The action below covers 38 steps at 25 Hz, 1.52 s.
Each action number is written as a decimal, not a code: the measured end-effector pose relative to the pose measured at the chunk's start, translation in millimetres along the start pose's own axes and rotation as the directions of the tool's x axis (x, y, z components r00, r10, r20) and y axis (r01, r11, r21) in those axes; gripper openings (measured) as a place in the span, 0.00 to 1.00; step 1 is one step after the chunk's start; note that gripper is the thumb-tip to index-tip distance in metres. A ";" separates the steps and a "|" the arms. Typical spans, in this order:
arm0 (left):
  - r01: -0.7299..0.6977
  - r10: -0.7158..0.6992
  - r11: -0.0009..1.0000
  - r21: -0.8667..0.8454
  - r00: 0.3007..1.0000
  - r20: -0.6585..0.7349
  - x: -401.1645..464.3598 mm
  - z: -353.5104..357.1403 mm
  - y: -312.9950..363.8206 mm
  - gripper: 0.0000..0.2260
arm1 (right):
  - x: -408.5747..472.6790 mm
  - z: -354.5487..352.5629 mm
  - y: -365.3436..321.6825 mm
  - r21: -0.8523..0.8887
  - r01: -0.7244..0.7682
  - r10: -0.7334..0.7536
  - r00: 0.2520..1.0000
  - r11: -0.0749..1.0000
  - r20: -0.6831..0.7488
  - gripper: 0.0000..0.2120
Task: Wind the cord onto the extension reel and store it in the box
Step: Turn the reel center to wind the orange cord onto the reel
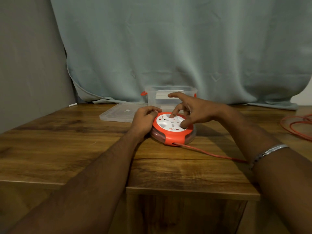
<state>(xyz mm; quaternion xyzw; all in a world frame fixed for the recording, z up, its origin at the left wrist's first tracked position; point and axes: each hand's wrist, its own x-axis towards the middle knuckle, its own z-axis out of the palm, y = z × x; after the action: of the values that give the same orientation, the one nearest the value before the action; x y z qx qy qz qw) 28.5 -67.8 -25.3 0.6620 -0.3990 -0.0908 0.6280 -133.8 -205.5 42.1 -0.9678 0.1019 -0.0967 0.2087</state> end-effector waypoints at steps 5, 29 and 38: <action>-0.015 0.015 1.000 -0.012 1.000 -0.019 2.9 0.3 -3.8 0.12 | -4.2 6.3 -8.0 -0.029 -0.017 0.015 0.998 0.999 -0.055 0.53; -0.011 0.011 1.000 0.016 1.000 0.007 -0.1 -0.7 -0.3 0.12 | -5.2 5.0 -15.0 -0.026 0.063 -0.064 0.996 0.998 -0.062 0.43; 0.010 -0.010 1.000 0.018 1.000 -0.015 -0.8 -1.0 0.7 0.12 | -5.4 2.3 -10.4 0.029 0.056 -0.055 0.998 0.998 -0.018 0.50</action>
<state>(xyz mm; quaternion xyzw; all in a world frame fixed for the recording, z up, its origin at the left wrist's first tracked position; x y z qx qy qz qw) 28.4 -66.5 -24.8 0.6702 -0.3918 -0.0853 0.6245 -136.9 -194.1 43.7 -0.9662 0.0754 -0.1122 0.2194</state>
